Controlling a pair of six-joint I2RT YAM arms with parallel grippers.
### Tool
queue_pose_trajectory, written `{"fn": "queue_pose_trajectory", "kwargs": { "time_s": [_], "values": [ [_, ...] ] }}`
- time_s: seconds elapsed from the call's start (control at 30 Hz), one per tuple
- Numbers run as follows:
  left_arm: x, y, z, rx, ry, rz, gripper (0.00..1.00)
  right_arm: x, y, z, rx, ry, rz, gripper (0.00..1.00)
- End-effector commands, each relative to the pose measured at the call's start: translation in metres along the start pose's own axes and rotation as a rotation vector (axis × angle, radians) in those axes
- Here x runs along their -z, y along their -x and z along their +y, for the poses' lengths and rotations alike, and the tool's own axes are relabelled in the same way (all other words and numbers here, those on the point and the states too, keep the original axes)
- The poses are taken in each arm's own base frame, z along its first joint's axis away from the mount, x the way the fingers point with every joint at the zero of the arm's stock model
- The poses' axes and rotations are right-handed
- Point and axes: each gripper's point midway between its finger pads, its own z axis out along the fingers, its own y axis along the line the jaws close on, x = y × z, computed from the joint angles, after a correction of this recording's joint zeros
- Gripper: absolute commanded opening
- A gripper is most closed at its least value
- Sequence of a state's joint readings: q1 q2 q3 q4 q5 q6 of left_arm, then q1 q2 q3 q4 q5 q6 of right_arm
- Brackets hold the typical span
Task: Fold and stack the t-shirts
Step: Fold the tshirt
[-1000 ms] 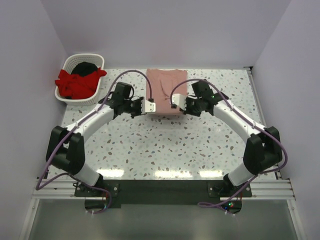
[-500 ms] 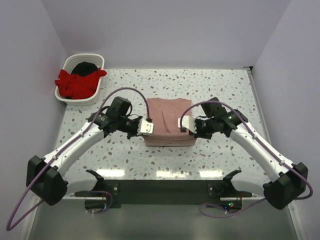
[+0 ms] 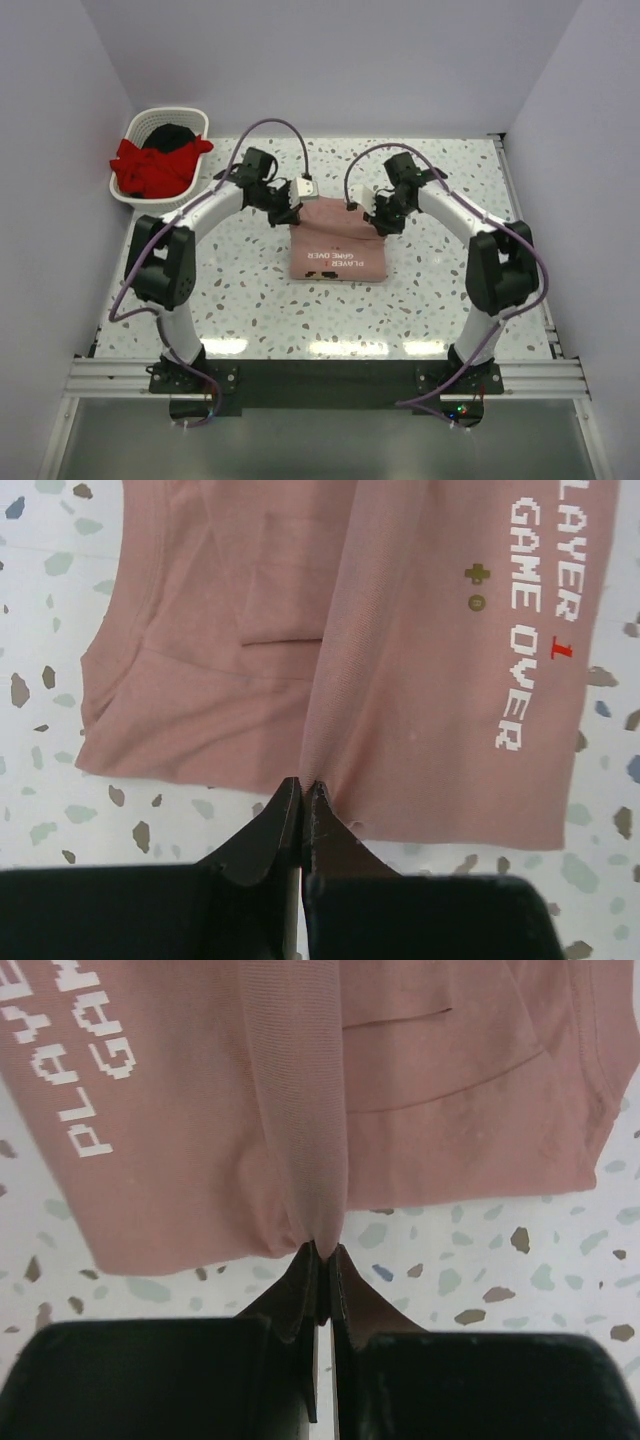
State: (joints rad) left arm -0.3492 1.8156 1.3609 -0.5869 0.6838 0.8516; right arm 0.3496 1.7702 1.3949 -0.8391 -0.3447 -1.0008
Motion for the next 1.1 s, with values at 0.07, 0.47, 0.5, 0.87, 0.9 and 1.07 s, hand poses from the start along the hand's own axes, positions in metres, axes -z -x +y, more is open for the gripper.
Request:
{"fn": "queue_pose_trajectory", "kwargs": {
  "time_s": [0.07,0.47,0.5,0.87,0.9,1.07],
  "values": [
    [-0.030,-0.012,0.049,0.071,0.063,0.024,0.00,-0.044,-0.012,-0.034,-0.002,-0.002,0.038,0.00],
    [-0.038,-0.072,-0.031,0.247,-0.047,0.083,0.00,-0.075,-0.035,0.042,-0.115,0.147,0.078,0.00],
    [-0.035,-0.074,-0.040,0.242,-0.053,0.079,0.00,-0.073,-0.035,0.052,-0.123,0.158,0.070,0.00],
    [0.015,-0.053,-0.103,0.152,-0.058,-0.015,0.20,-0.009,-0.008,0.153,-0.256,0.310,-0.040,0.40],
    [0.018,-0.047,-0.103,0.134,-0.055,-0.028,0.24,-0.003,0.001,0.146,-0.253,0.298,-0.058,0.48],
    [0.032,0.000,-0.095,-0.015,-0.018,-0.114,0.40,0.019,0.039,0.112,-0.378,0.310,-0.155,0.52]
  ]
}}
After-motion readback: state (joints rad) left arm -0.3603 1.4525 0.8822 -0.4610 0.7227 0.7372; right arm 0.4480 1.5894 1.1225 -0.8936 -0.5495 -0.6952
